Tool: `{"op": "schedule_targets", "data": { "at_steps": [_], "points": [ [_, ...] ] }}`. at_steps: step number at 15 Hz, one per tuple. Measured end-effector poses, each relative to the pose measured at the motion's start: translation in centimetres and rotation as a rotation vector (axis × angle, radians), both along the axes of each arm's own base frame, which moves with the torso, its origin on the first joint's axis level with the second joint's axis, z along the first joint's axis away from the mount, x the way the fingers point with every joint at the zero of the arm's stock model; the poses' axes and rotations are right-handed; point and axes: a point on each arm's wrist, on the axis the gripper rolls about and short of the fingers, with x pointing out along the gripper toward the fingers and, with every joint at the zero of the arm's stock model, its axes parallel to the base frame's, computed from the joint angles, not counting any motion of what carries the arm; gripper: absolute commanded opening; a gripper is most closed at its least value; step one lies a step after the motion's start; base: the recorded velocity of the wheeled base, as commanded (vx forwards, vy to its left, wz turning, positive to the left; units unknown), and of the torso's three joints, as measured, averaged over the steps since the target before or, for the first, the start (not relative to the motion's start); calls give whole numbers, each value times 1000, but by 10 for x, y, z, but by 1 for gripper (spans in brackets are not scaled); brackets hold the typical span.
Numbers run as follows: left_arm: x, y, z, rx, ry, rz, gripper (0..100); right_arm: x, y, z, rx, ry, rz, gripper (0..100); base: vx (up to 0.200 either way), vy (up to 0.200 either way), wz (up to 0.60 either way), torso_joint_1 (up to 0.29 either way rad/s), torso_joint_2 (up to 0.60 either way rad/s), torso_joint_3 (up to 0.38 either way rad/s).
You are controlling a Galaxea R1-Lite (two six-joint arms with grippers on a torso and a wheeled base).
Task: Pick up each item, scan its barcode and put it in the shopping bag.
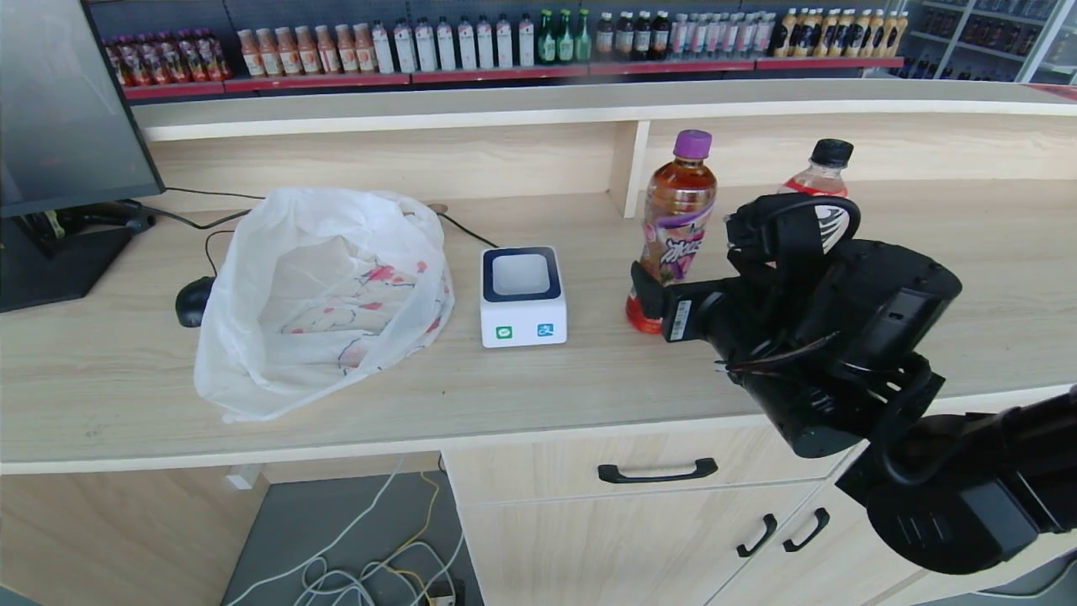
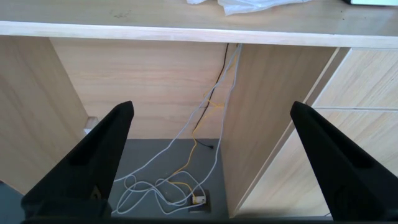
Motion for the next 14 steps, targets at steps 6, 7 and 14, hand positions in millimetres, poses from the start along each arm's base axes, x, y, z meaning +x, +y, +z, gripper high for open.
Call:
{"op": "schedule_targets", "data": {
  "at_steps": [6,7,14],
  "points": [
    [0,0,0,0,0,0,100,13,7,-2,1,-6,-4,100,0,0,0,0,0,0],
    [0,0,0,0,0,0,100,17,9,-2,6,-12,-8,100,0,0,0,0,0,0],
    [0,0,0,0,0,0,100,43,2,-5,13,-23,-55,100,0,0,0,0,0,0]
  ]
}}
